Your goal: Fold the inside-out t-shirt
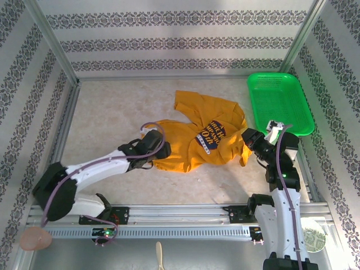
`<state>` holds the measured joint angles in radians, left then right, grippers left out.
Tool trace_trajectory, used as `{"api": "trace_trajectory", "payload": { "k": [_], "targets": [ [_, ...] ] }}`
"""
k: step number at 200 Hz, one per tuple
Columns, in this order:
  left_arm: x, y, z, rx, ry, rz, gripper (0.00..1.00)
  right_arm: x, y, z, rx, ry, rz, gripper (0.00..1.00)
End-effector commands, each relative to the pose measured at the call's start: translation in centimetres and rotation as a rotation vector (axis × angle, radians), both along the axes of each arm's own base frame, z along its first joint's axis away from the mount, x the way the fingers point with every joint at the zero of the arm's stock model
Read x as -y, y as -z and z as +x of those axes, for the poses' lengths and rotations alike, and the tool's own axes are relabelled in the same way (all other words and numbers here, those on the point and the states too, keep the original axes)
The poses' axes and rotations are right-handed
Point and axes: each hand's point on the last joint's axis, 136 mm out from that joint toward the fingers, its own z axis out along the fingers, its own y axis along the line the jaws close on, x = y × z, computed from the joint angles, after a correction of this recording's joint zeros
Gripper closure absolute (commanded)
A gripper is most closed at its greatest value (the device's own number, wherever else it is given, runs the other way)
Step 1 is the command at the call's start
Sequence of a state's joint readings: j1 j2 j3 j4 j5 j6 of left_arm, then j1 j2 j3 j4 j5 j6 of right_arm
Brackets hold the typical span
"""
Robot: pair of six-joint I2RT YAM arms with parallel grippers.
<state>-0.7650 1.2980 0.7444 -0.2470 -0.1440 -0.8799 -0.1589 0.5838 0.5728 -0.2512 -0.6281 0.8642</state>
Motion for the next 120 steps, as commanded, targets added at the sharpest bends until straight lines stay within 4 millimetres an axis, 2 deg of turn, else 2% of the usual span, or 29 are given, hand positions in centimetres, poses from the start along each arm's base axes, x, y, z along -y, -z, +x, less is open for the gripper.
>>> {"api": "trace_trajectory", "payload": {
  "k": [1, 45, 86, 120],
  "targets": [
    [-3.5, 1.5, -2.3, -0.024, -0.196, -0.008, 0.44, -0.1, -2.1, 0.4, 0.063, -0.013, -0.020, 1.00],
    [-3.3, 3.5, -4.1, -0.069, -0.278, -0.062, 0.46, -0.1, -2.3, 0.7, 0.068, -0.013, -0.017, 1.00],
    [-2.5, 5.9, -4.0, -0.111, -0.303, -0.075, 0.47, -0.1, -2.5, 0.8, 0.072, -0.011, -0.012, 1.00],
    [-1.9, 6.8, -3.6, -0.120, -0.314, -0.076, 0.48, -0.1, -2.8, 0.9, 0.076, -0.014, -0.012, 1.00]
  ]
}}
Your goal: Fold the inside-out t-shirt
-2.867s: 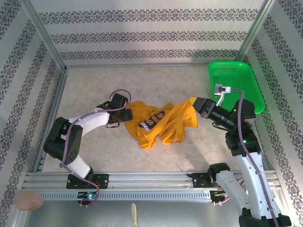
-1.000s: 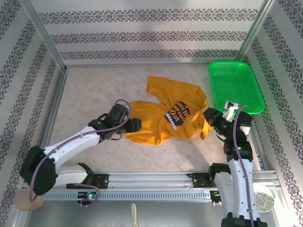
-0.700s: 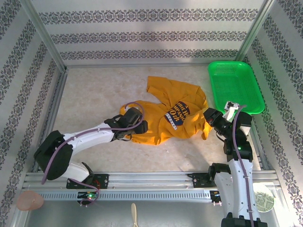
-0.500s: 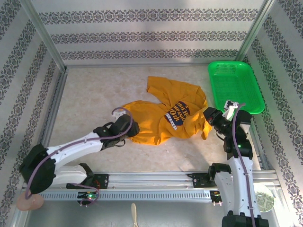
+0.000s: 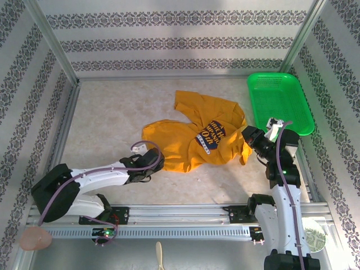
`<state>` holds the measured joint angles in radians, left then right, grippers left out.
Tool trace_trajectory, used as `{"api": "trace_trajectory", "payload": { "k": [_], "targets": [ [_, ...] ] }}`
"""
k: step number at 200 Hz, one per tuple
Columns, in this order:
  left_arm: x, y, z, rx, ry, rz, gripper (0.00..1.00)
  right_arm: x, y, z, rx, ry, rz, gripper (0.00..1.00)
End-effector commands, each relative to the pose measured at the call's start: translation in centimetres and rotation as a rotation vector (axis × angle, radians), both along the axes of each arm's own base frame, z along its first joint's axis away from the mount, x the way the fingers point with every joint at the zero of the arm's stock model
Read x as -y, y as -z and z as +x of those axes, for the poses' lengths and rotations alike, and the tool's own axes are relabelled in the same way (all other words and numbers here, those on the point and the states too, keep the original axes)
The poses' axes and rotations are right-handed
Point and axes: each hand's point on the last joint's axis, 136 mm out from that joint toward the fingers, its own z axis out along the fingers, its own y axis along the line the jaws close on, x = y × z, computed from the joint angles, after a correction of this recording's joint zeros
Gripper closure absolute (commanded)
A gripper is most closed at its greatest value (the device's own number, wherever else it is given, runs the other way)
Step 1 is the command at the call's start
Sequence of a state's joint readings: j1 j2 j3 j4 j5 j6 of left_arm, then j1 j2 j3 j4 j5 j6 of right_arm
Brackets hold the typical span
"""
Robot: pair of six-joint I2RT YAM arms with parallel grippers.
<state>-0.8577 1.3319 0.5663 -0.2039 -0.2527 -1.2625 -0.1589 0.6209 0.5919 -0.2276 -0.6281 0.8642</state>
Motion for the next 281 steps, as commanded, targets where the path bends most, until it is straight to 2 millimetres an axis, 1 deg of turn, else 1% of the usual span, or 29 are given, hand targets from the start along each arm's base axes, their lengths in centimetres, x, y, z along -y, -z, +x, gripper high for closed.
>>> {"api": "trace_trajectory", "payload": {
  "k": [1, 17, 32, 38, 44, 57, 64, 70, 76, 89, 98, 104, 106, 110, 117, 119, 123, 124, 126, 137, 143, 152, 168, 185, 200, 222, 240, 264, 281],
  "targets": [
    [0.5, 0.3, 0.4, 0.016, -0.045, -0.035, 0.48, -0.3, -2.3, 0.2, 0.071, -0.015, -0.010, 1.00],
    [0.6, 0.6, 0.8, 0.022, -0.055, -0.021, 0.48, -0.3, -2.5, 0.3, 0.075, -0.017, -0.009, 1.00],
    [0.5, 0.9, 1.1, 0.028, -0.066, -0.007, 0.52, -0.3, -2.8, 0.3, 0.080, -0.017, -0.008, 1.00],
    [0.5, 0.9, 1.4, 0.038, -0.067, 0.001, 0.59, -0.3, -2.9, 0.4, 0.082, -0.017, -0.007, 1.00],
    [0.5, 0.9, 1.8, 0.045, -0.067, 0.008, 0.69, -0.3, -3.1, 0.4, 0.083, -0.018, -0.004, 1.00],
    [0.6, 0.5, 3.0, 0.062, -0.063, -0.003, 1.00, -0.3, -3.9, 0.8, 0.098, -0.017, 0.008, 1.00],
    [0.4, -0.4, 3.9, 0.078, -0.060, -0.009, 1.00, -0.3, -4.6, 1.1, 0.112, -0.017, 0.020, 1.00],
    [0.1, -1.8, 5.0, 0.105, -0.056, -0.012, 1.00, -0.2, -5.3, 1.5, 0.123, -0.015, 0.030, 1.00],
    [-0.3, -3.8, 6.1, 0.141, -0.049, -0.017, 1.00, -0.2, -6.2, 2.0, 0.137, -0.015, 0.040, 1.00],
    [-2.0, -9.5, 8.6, 0.236, -0.045, -0.025, 1.00, -0.1, -9.6, 3.1, 0.202, -0.019, 0.048, 1.00],
    [-3.3, -14.2, 10.2, 0.311, -0.045, -0.050, 1.00, 0.0, -12.2, 3.9, 0.247, -0.022, 0.044, 1.00],
    [-4.3, -17.9, 11.2, 0.371, -0.049, -0.079, 1.00, 0.1, -14.5, 4.3, 0.289, -0.025, 0.039, 1.00],
    [-4.7, -18.7, 11.3, 0.380, -0.054, -0.083, 1.00, 0.2, -15.3, 4.4, 0.302, -0.025, 0.037, 1.00],
    [-5.4, -21.6, 12.0, 0.431, -0.055, -0.098, 1.00, 0.3, -16.5, 4.7, 0.321, -0.023, 0.038, 1.00],
    [-6.7, -25.2, 12.5, 0.486, -0.059, -0.110, 1.00, 0.5, -19.3, 5.0, 0.371, -0.021, 0.036, 1.00],
    [-7.0, -26.6, 12.7, 0.507, -0.059, -0.117, 1.00, 0.6, -19.9, 5.1, 0.379, -0.019, 0.038, 1.00],
    [-7.5, -28.3, 12.9, 0.526, -0.053, -0.127, 1.00, 0.8, -20.6, 5.3, 0.391, -0.016, 0.039, 1.00],
    [-7.7, -28.8, 12.9, 0.536, -0.054, -0.131, 1.00, 0.9, -21.3, 5.3, 0.402, -0.013, 0.040, 1.00],
    [-8.0, -30.3, 13.1, 0.559, -0.055, -0.140, 1.00, 1.0, -21.6, 5.4, 0.406, -0.011, 0.040, 1.00],
    [-9.3, -35.3, 13.4, 0.625, -0.045, -0.176, 1.00, 1.6, -25.2, 5.3, 0.469, 0.002, 0.048, 1.00],
    [-9.7, -37.5, 13.3, 0.651, -0.040, -0.183, 1.00, 2.0, -27.1, 5.1, 0.501, 0.011, 0.053, 1.00],
    [-10.2, -40.3, 13.1, 0.695, -0.031, -0.184, 1.00, 2.6, -29.1, 5.0, 0.533, 0.028, 0.062, 1.00],
    [-11.0, -43.7, 12.6, 0.746, -0.029, -0.173, 1.00, 3.4, -32.1, 4.2, 0.584, 0.043, 0.079, 1.00],
    [-11.5, -45.6, 11.8, 0.783, -0.036, -0.170, 1.00, 3.8, -34.4, 3.0, 0.625, 0.049, 0.090, 1.00],
    [-11.5, -46.6, 11.0, 0.806, -0.036, -0.190, 1.00, 3.6, -35.6, 1.9, 0.646, 0.040, 0.095, 1.00],
    [-11.1, -47.7, 9.2, 0.846, -0.025, -0.275, 1.00, 2.7, -36.4, -0.2, 0.670, 0.021, 0.093, 1.00],
    [-10.6, -48.0, 7.6, 0.866, -0.022, -0.379, 1.00, 2.1, -36.8, -1.7, 0.688, 0.009, 0.104, 1.00],
    [-10.2, -48.6, 5.3, 0.901, -0.023, -0.512, 1.00, 1.1, -38.7, -4.4, 0.742, -0.012, 0.094, 1.00],
    [-10.7, -47.5, 4.9, 0.883, -0.067, -0.541, 1.00, 0.7, -39.9, -5.5, 0.772, -0.014, 0.079, 1.00]
  ]
}}
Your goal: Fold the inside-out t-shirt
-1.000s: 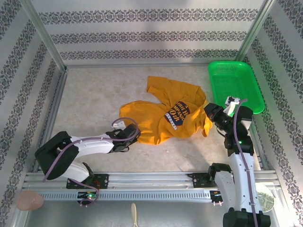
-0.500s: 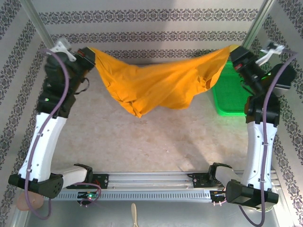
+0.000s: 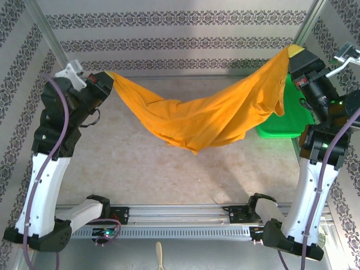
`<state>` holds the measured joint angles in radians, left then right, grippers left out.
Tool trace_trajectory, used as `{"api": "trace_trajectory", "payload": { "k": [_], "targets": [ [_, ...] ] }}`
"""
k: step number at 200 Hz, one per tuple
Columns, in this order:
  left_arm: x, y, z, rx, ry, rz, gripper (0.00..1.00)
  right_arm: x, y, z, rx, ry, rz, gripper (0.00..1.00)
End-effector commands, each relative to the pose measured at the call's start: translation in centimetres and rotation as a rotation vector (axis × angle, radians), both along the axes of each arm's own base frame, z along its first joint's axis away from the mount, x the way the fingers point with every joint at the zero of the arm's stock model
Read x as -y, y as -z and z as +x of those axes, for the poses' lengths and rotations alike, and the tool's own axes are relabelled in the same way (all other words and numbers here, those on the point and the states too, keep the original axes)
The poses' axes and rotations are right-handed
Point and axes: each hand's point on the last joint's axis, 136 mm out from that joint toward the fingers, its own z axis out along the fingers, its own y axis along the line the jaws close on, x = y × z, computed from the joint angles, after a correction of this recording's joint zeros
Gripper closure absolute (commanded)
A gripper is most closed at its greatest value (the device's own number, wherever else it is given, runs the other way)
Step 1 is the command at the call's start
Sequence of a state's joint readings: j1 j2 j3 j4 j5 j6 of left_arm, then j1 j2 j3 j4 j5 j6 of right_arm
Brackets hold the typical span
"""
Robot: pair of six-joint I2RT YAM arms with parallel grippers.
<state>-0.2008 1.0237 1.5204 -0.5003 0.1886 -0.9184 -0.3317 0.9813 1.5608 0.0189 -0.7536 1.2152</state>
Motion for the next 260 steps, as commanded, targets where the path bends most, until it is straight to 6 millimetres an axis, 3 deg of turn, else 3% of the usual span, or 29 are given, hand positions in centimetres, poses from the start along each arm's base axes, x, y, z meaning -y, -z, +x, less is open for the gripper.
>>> {"api": "trace_trajectory", "payload": {
  "k": [1, 22, 39, 73, 101, 114, 128, 147, 151, 156, 160, 166, 172, 192, 219, 233, 236, 260],
  "targets": [
    [-0.4, -2.4, -2.0, 0.084, 0.004, -0.138, 1.00, -1.3, -3.3, -3.5, 0.104, -0.014, -0.032, 1.00],
    [-1.1, 1.3, 0.0, 0.002, -0.057, -0.108, 1.00, -0.4, -2.0, -1.3, 0.060, 0.006, -0.028, 1.00],
    [-0.7, 5.8, 3.6, -0.104, -0.059, -0.086, 1.00, 0.4, 1.4, 2.7, -0.032, 0.003, -0.017, 1.00],
    [-1.0, 16.6, 11.4, -0.313, -0.069, -0.020, 1.00, -0.4, 11.7, 11.5, -0.250, -0.003, -0.059, 1.00],
    [-2.4, 23.2, 16.9, -0.442, -0.087, 0.104, 1.00, -2.1, 19.6, 17.7, -0.406, -0.015, -0.110, 1.00],
    [-3.1, 25.5, 19.3, -0.489, -0.093, 0.159, 0.95, -2.7, 22.7, 20.4, -0.469, -0.010, -0.128, 1.00],
    [-3.7, 26.4, 21.8, -0.499, -0.089, 0.215, 0.84, -3.2, 24.9, 23.3, -0.517, -0.001, -0.140, 1.00],
    [-3.9, 25.7, 23.9, -0.493, -0.069, 0.258, 0.70, -3.8, 25.8, 26.4, -0.539, 0.005, -0.162, 1.00],
    [-3.8, 25.5, 24.0, -0.496, -0.061, 0.262, 0.68, -4.1, 25.6, 27.0, -0.541, -0.006, -0.173, 0.86],
    [-3.6, 25.1, 24.0, -0.495, -0.050, 0.261, 0.66, -4.5, 25.8, 27.4, -0.558, -0.023, -0.188, 0.64],
    [-3.4, 24.8, 23.8, -0.492, -0.041, 0.260, 0.64, -4.7, 25.6, 27.6, -0.559, -0.032, -0.200, 0.52],
    [-3.2, 24.2, 23.5, -0.484, -0.033, 0.259, 0.58, -5.0, 25.3, 27.6, -0.562, -0.036, -0.214, 0.41],
    [-3.0, 23.8, 22.9, -0.481, -0.027, 0.263, 0.54, -5.1, 24.7, 27.3, -0.552, -0.032, -0.226, 0.37],
    [-2.3, 23.2, 19.7, -0.483, -0.006, 0.287, 0.45, -5.2, 23.8, 24.8, -0.539, -0.017, -0.248, 0.34],
    [1.1, 25.0, 13.5, -0.518, 0.079, 0.324, 0.43, -4.8, 26.4, 19.5, -0.587, 0.002, -0.247, 0.34],
    [3.9, 26.7, 9.7, -0.553, 0.127, 0.349, 0.43, -4.7, 29.5, 16.4, -0.643, 0.006, -0.272, 0.35],
    [4.6, 26.9, 8.9, -0.556, 0.139, 0.356, 0.42, -4.7, 31.5, 15.7, -0.686, 0.004, -0.279, 0.35],
    [9.1, 29.9, 3.1, -0.582, 0.169, 0.334, 0.42, -4.0, 37.5, 10.6, -0.799, 0.025, -0.329, 0.35]
  ]
}}
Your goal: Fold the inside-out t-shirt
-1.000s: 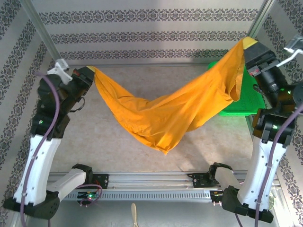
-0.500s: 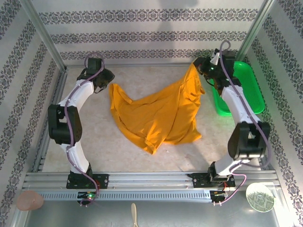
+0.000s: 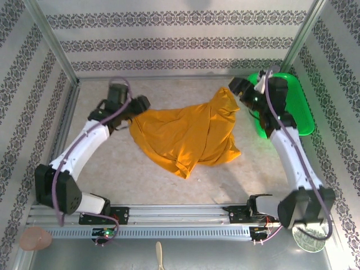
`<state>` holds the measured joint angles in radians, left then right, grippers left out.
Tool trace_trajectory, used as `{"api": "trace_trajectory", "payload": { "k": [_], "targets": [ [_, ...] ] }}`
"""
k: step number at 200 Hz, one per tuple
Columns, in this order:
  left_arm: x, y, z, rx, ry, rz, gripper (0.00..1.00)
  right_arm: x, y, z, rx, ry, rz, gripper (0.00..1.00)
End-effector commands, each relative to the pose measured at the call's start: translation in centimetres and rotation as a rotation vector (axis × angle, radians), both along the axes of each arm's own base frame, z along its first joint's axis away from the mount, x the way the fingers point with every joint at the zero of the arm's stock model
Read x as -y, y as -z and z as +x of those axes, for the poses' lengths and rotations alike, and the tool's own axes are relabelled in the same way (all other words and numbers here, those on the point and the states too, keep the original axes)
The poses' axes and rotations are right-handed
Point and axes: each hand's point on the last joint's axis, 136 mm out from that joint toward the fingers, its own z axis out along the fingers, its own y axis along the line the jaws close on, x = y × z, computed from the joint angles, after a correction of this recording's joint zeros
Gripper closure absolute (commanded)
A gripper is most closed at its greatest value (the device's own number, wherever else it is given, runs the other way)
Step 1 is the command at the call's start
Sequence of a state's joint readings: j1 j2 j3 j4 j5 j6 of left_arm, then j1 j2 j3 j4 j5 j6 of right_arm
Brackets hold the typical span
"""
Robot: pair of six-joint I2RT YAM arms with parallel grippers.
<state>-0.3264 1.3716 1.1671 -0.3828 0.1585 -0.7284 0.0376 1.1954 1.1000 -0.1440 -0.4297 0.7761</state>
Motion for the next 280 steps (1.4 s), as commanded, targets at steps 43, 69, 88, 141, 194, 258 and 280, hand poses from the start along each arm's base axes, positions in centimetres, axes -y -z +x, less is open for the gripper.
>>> {"api": "trace_trajectory", "payload": {
  "k": [43, 69, 88, 141, 194, 258, 280],
  "targets": [
    [8.5, 10.7, -11.1, -0.144, -0.049, 0.002, 0.43, -0.7, 18.3, -8.8, -0.370, -0.032, -0.084, 0.38],
    [11.7, 13.0, -11.9, -0.186, -0.023, 0.065, 0.44, -3.6, 20.7, -9.5, -0.412, -0.123, -0.133, 0.38],
    [13.2, 13.7, -11.9, -0.186, -0.035, 0.098, 0.44, -5.3, 22.0, -9.5, -0.440, -0.170, -0.177, 0.38],
    [14.4, 16.5, -12.7, -0.247, -0.075, 0.125, 0.52, -7.7, 24.0, -8.0, -0.473, -0.206, -0.224, 0.38],
    [14.0, 16.9, -12.7, -0.240, -0.084, 0.144, 1.00, -9.5, 26.2, -6.2, -0.527, -0.217, -0.211, 0.48],
    [8.5, 8.4, -10.3, -0.018, -0.071, 0.168, 1.00, -8.4, 25.4, -5.1, -0.499, -0.136, -0.154, 1.00],
    [5.5, 4.9, -7.8, 0.088, -0.039, 0.088, 1.00, -8.3, 23.6, -4.5, -0.454, -0.119, -0.147, 1.00]
  ]
}}
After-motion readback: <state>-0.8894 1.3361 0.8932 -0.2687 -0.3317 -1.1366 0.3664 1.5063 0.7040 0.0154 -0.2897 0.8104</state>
